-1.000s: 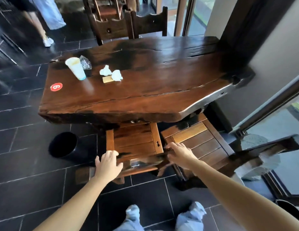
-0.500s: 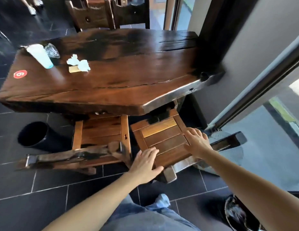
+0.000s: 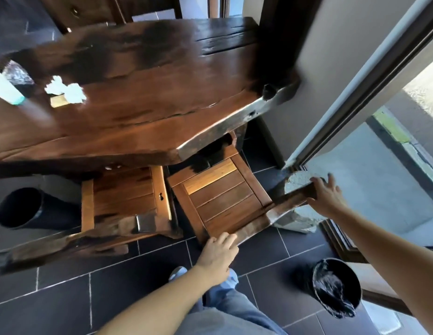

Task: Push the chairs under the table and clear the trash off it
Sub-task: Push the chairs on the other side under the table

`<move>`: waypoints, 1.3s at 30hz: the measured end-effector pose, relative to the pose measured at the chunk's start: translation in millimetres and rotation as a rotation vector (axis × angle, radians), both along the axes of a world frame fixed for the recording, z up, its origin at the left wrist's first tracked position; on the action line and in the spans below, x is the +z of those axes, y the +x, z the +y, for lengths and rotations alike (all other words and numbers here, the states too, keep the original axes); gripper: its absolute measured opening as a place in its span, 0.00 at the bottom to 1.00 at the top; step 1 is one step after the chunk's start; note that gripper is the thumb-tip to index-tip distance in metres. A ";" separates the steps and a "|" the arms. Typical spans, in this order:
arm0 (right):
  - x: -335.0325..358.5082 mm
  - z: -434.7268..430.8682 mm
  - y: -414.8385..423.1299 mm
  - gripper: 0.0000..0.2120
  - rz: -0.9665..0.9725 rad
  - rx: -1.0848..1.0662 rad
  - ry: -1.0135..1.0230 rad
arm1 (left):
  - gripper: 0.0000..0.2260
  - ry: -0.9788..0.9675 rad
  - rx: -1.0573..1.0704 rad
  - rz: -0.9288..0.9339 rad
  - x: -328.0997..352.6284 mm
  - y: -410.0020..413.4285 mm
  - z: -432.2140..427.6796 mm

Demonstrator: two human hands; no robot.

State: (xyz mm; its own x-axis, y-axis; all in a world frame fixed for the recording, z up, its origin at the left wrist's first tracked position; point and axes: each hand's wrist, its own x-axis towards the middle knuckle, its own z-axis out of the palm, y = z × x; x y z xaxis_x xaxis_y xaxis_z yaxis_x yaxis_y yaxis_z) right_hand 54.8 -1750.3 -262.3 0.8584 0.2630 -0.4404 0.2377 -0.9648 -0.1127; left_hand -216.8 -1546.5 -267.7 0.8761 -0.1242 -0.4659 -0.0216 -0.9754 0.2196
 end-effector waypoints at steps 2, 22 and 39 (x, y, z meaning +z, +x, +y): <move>-5.7 -2.9 7.1 0.34 0.031 0.014 0.010 | 0.15 0.016 -0.076 -0.006 2.7 0.1 6.2; -11.7 4.6 -11.5 0.36 -0.068 0.561 -0.128 | 0.19 0.177 -0.415 -0.162 12.7 -15.0 108.0; -22.6 73.1 -34.8 0.32 -0.036 0.447 0.029 | 0.26 0.301 0.173 0.066 6.4 -17.2 185.4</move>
